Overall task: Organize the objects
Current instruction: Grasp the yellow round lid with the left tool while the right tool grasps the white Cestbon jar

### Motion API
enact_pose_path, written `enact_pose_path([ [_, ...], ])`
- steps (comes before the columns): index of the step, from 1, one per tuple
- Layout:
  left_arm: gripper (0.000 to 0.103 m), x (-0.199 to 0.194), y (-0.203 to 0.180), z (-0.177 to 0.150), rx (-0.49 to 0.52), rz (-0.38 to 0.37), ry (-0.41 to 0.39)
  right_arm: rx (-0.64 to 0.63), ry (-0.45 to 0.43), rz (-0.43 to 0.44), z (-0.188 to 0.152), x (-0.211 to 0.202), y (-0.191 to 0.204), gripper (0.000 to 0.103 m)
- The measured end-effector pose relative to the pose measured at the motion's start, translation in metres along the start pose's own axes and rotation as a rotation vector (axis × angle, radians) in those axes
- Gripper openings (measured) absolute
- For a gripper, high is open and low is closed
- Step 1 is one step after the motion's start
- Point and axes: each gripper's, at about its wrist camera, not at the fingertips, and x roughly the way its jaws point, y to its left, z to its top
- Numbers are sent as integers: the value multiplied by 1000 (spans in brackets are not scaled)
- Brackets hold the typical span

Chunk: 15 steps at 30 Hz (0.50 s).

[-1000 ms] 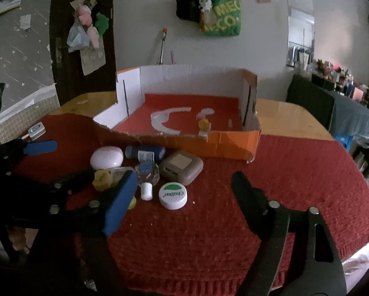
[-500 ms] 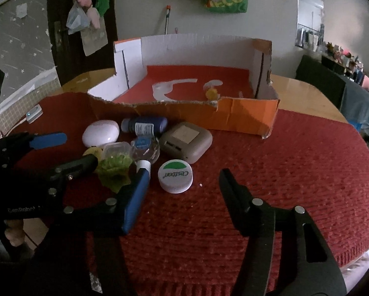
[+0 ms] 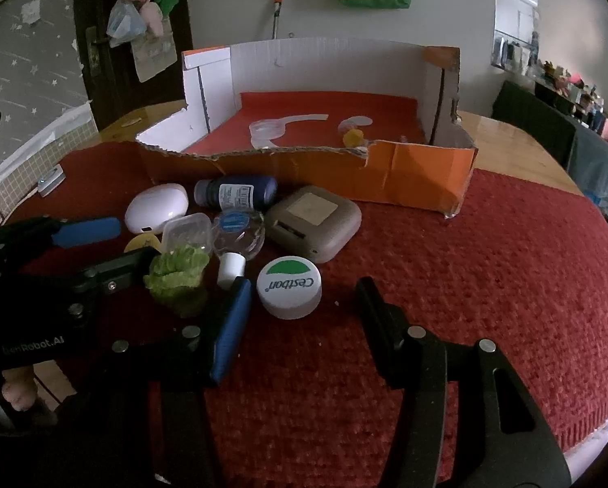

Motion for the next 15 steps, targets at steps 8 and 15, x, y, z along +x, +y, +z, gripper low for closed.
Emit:
enact_pose_path([
  [8, 32, 2, -3, -1, 0, -29, 21, -1, 1, 17, 4, 0, 0, 31],
  [15, 32, -6, -5, 1, 1, -37, 7, 7, -21, 29, 7, -8, 0, 31],
])
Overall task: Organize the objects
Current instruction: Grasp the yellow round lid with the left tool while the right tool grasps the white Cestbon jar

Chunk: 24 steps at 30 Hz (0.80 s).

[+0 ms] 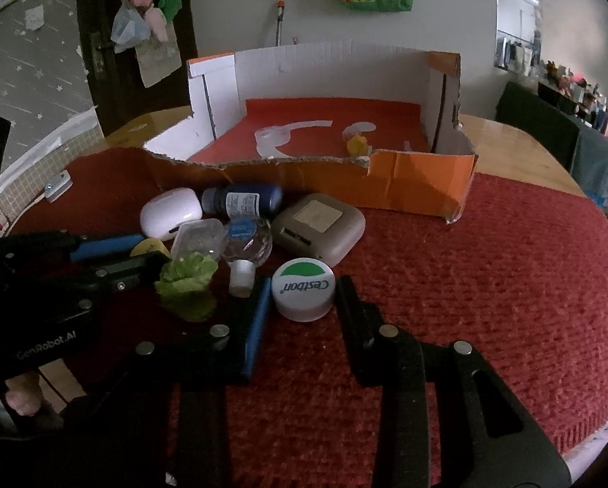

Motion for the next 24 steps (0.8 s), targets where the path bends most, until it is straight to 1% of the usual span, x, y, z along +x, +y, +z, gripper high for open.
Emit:
enact_pose_path([
  [7, 32, -8, -5, 1, 14, 4, -19, -7, -16, 7, 3, -7, 4, 31],
  [24, 31, -10, -4, 1, 10, 6, -15, 1, -16, 13, 1, -10, 5, 31],
])
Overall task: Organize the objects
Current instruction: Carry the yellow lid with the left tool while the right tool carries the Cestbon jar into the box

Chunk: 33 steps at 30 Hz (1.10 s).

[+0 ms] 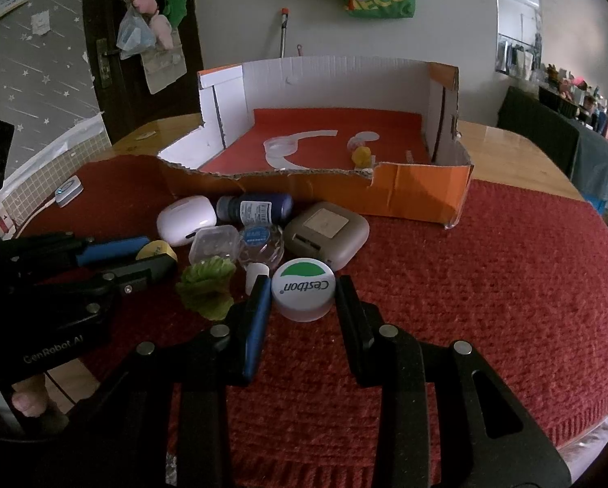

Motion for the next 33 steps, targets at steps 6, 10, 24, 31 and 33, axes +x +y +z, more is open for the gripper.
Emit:
enact_pose_path([
  [6, 32, -9, 1, 18, 23, 14, -55, -8, -53, 6, 20, -13, -3, 31],
  [10, 32, -10, 3, 36, 32, 24, -88, -19, -82, 8, 34, -17, -6, 31],
  [24, 32, 4, 12, 79, 26, 10, -92, -31, -71, 56, 77, -4, -18, 31],
  [31, 31, 23, 18, 94, 21, -14, -34, -26, -9, 84, 92, 15, -26, 31],
  [33, 32, 30, 19, 98, 23, -21, -9, -21, 17, 91, 95, 23, -29, 31],
])
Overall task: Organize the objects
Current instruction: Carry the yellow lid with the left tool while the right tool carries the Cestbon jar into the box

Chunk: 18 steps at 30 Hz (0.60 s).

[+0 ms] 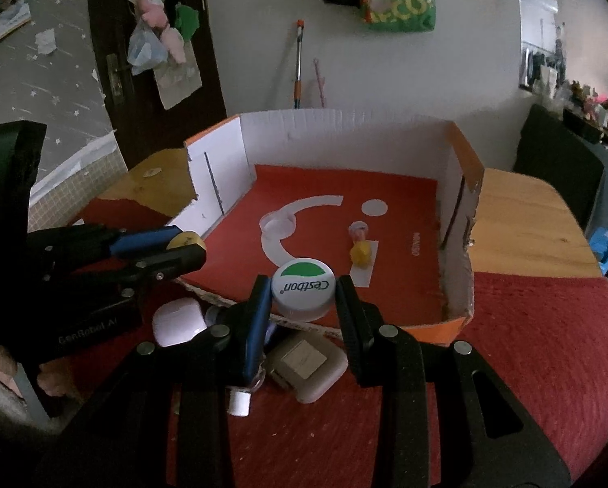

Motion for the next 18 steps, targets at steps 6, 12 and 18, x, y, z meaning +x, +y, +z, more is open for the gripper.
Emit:
enact_pose_path([
  [6, 32, 21, 0, 7, 12, -11, 54, 40, 79, 31, 8, 23, -15, 31],
  [12, 32, 44, 1, 11, 4, -47, 122, 19, 146, 16, 12, 44, -18, 31],
  [18, 32, 59, 7, 13, -13, -55, 156, 26, 193, 14, 14, 62, -24, 31],
])
